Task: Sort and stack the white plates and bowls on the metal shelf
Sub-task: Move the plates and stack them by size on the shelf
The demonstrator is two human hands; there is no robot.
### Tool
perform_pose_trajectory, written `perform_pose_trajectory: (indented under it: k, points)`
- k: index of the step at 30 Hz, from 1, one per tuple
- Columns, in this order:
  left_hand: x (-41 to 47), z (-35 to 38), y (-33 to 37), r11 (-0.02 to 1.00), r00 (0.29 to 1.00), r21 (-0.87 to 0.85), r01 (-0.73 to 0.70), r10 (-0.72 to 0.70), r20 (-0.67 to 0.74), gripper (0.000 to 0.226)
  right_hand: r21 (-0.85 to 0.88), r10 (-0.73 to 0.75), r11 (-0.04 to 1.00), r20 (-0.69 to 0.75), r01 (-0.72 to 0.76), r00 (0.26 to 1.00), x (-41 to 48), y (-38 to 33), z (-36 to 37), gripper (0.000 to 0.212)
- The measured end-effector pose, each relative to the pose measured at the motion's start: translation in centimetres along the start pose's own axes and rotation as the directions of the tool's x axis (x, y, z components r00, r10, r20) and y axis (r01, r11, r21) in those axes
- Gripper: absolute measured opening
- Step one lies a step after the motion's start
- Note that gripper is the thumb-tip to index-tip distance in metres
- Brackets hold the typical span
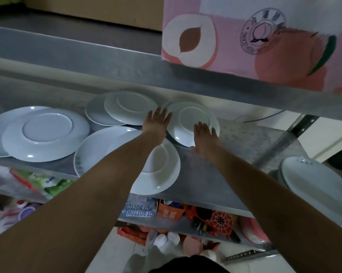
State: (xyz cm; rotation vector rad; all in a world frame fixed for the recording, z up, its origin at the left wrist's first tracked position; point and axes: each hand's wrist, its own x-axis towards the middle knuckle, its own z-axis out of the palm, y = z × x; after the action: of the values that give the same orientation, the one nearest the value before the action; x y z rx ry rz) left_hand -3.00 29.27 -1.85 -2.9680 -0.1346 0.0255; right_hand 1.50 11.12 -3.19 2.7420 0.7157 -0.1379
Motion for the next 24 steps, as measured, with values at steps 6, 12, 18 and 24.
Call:
perform_pose_trajectory:
  k: [6,12,18,24]
  points:
    - [1.9,0.2,0.6,0.993,0.994,0.055,-0.105,0.106,-0.022,0.076,0.004,-0.016,1.000,-0.004,0.016,1.000,1.8,-0.7,0.4,0.092]
    - [2.6,0.7,1.9,0.981,0.980,0.071,-0.180,0.184,-0.068,0.058,-0.134,-0.078,0.989,-0.057,0.070,0.995,1.5,-1.2,-0.9,0.072]
    - [3.1,0.0,2.1,0.980,0.982,0.094,-0.178,0.183,-0.048,0.059,-0.322,-0.004,0.946,-0.156,-0.047,0.988,0.2,-1.5,-2.1,0.054]
    - [3.1,-0.9,3.5,0.987,0.990,0.100,-0.125,0.131,-0.052,0.068,-0.281,-0.033,0.957,-0.338,-0.067,0.940,-0.4,0.3,-3.1,0.041]
